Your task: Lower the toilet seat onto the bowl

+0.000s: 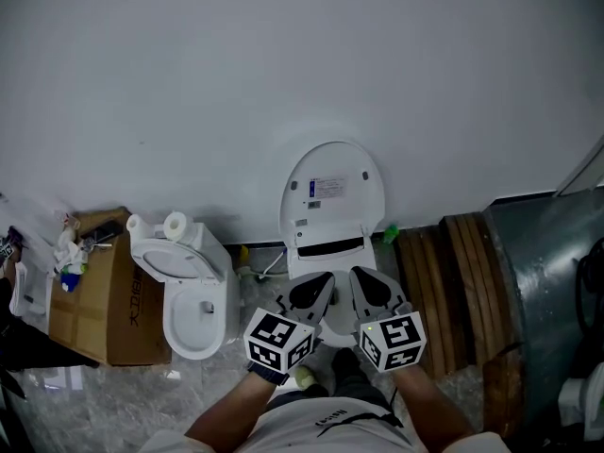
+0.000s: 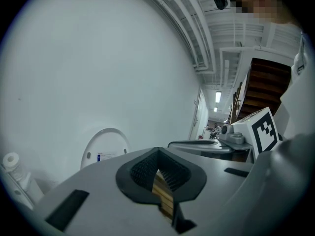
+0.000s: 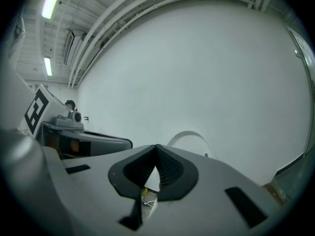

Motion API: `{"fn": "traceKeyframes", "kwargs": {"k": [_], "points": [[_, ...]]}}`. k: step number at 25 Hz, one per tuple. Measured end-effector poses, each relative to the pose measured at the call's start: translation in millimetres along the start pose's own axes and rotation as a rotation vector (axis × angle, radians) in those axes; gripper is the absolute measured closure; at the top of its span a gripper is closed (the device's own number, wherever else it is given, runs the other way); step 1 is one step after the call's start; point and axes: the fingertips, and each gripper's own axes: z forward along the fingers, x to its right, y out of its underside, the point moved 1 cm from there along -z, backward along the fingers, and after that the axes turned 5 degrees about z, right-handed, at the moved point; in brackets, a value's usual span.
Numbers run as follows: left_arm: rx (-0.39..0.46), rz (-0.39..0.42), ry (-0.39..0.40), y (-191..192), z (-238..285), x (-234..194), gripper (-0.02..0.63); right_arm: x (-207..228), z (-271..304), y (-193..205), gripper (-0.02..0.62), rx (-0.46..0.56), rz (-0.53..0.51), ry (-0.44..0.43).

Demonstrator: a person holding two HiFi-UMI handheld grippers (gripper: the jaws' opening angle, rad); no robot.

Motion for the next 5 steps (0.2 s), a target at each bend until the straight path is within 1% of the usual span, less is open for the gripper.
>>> {"fn": "traceKeyframes", "kwargs": {"k": [5], "points": [[0.003, 0.005, -0.002, 0.7, 3.5, -1.3, 0.6, 0.9, 3.5, 0.4, 0.578, -0.006, 0.0, -0.011]]}}
